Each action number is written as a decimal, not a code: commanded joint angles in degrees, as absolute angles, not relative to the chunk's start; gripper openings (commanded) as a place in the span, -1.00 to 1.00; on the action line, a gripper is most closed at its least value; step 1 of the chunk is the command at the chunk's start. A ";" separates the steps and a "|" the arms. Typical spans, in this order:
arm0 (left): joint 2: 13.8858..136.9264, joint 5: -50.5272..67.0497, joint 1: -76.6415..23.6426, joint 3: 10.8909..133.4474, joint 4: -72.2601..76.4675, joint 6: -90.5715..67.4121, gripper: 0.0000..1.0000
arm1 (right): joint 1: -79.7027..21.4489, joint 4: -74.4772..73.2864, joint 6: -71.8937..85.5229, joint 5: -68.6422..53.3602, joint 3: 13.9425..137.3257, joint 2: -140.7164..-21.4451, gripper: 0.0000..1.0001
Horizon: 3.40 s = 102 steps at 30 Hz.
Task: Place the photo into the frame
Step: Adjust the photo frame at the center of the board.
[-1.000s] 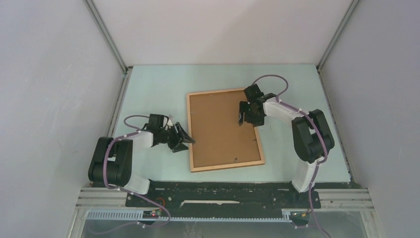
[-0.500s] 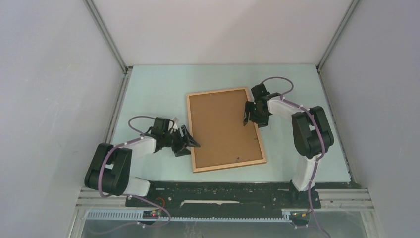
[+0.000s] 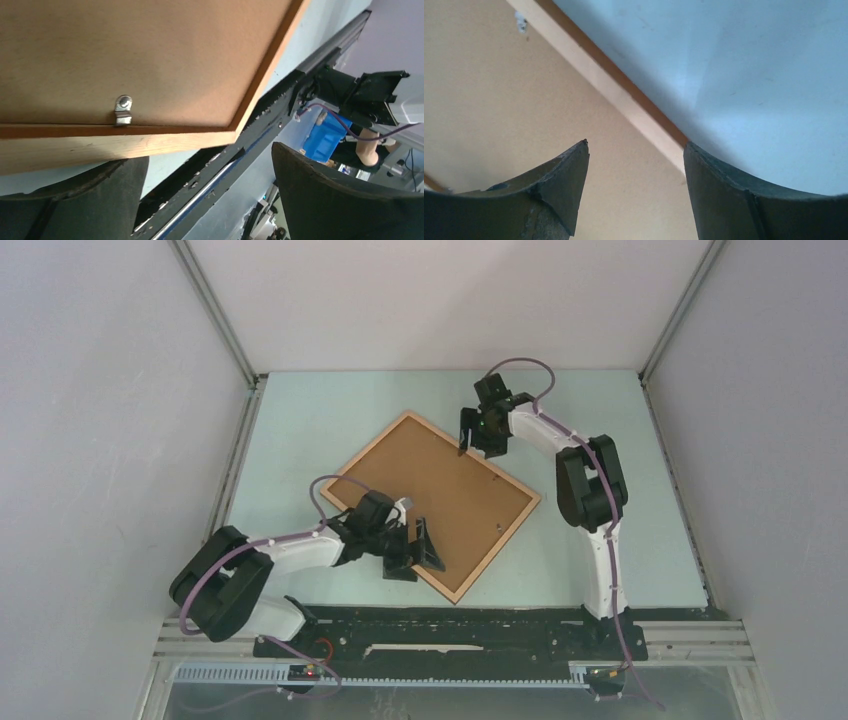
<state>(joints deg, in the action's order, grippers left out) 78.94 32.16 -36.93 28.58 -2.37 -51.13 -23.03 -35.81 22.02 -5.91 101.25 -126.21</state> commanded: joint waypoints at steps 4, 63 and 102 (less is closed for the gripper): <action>78.55 41.33 -38.35 36.54 -0.44 -45.13 0.94 | -20.22 -50.54 18.71 2.40 107.58 -118.70 0.57; 96.27 29.78 4.68 51.31 -20.26 -34.25 1.00 | -21.83 -31.59 33.73 1.59 56.06 -93.03 0.25; 87.77 26.78 5.71 50.10 -18.49 -33.75 1.00 | -19.09 -32.90 32.41 -4.48 56.88 -88.42 0.46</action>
<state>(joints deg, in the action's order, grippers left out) 93.58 29.95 6.24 50.17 -15.03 -35.94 -18.79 -33.28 35.03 -4.43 56.45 -90.63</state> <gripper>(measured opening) 0.996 0.666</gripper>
